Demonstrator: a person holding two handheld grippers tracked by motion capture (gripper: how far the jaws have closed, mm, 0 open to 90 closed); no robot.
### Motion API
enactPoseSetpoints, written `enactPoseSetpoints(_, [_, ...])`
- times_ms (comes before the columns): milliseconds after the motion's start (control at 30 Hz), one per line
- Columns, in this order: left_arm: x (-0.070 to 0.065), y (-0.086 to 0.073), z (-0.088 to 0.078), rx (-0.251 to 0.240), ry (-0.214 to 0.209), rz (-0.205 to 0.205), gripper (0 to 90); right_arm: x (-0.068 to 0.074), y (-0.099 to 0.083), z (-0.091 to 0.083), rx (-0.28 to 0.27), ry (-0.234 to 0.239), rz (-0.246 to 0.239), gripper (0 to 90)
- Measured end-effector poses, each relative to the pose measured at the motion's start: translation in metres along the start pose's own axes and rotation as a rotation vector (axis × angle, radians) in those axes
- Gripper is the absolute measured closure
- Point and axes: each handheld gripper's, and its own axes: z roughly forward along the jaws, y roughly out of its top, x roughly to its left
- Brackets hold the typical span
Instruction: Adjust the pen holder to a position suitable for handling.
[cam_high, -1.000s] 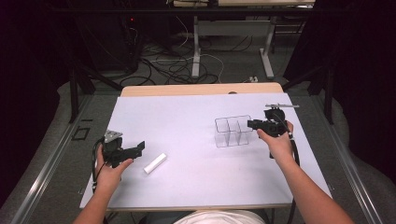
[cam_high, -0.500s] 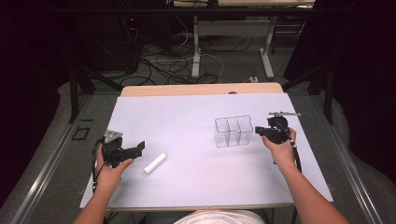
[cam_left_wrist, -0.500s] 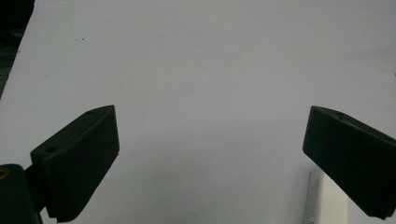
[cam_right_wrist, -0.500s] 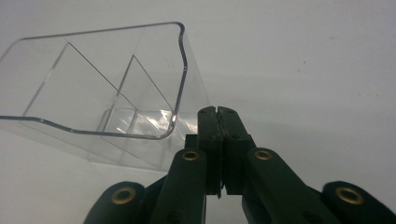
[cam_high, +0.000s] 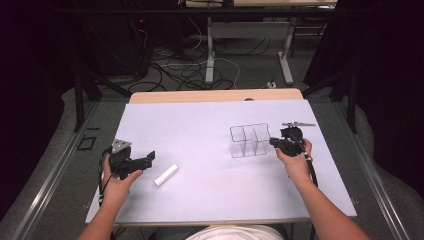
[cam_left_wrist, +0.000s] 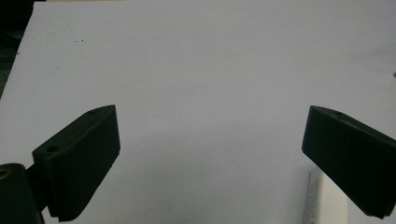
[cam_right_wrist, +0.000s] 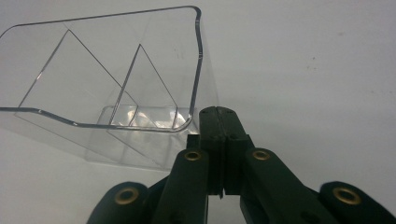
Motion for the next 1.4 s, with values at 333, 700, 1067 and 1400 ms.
enactPoseSetpoints(333, [0.000,0.000,0.000,-0.001,0.002,0.001,4.5,0.011,0.000,0.004,0.007,0.007,-0.033,90.0])
enactPoseSetpoints(700, [0.000,0.000,0.000,0.001,0.002,-0.006,4.6,0.038,0.006,0.013,0.040,0.028,-0.066,90.0])
enactPoseSetpoints(1067, [0.000,-0.001,0.000,-0.004,0.002,-0.008,4.7,0.070,0.014,0.033,0.058,0.071,-0.076,90.0])
enactPoseSetpoints(1400, [0.000,0.000,0.000,0.003,0.000,-0.004,4.8,0.086,0.012,0.039,0.074,0.065,-0.075,90.0])
